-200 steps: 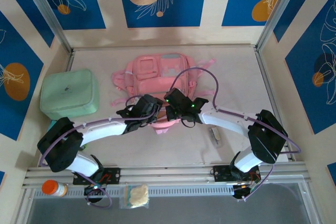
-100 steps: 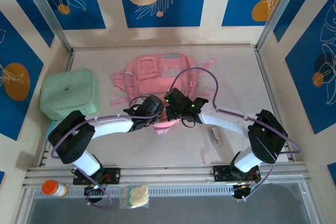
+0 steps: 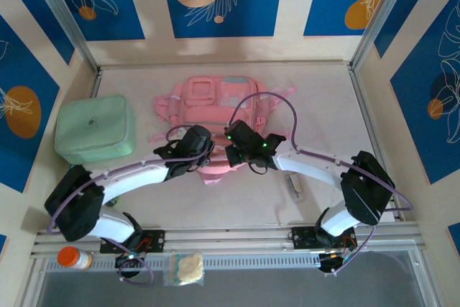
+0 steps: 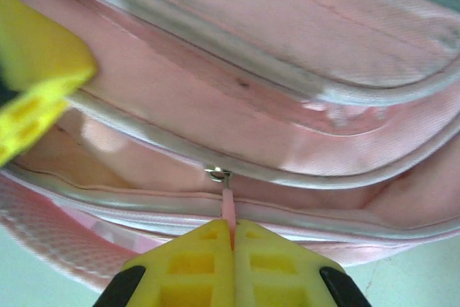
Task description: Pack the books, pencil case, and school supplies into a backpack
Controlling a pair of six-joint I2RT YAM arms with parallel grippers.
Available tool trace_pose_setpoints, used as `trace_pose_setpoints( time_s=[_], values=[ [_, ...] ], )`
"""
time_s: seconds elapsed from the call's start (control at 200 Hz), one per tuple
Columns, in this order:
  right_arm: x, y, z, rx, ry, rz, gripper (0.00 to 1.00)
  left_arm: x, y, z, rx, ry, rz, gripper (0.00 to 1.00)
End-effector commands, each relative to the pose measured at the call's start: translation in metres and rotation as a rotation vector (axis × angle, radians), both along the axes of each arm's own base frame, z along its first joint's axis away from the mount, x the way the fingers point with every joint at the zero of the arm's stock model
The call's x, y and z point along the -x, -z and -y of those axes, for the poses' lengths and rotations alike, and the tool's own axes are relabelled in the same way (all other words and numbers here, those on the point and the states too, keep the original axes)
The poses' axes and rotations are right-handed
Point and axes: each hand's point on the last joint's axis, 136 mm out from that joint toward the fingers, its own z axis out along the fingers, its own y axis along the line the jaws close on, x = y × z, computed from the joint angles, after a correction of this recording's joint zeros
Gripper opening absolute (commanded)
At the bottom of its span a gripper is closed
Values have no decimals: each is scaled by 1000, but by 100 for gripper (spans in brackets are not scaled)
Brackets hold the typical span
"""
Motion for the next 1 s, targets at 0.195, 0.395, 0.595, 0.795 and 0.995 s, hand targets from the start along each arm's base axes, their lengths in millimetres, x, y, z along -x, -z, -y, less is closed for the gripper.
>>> trace_pose_setpoints(
  time_s=[0.195, 0.395, 0.595, 0.795, 0.995],
  values=[
    [-17, -5, 47, 135, 63, 42, 0, 10, -16, -54, -97, 59, 37, 0],
    [-33, -5, 67, 160, 116, 63, 0, 13, -21, -87, -106, 88, 32, 0],
    [-62, -10, 64, 149, 118, 120, 0, 15, -24, -99, -88, 127, 37, 0],
    [-88, -15, 64, 72, 133, 121, 0, 14, -24, -97, -68, 175, 38, 0],
    [-107, -5, 67, 73, 156, 108, 0, 14, -22, -98, -72, 200, 34, 0]
  ],
)
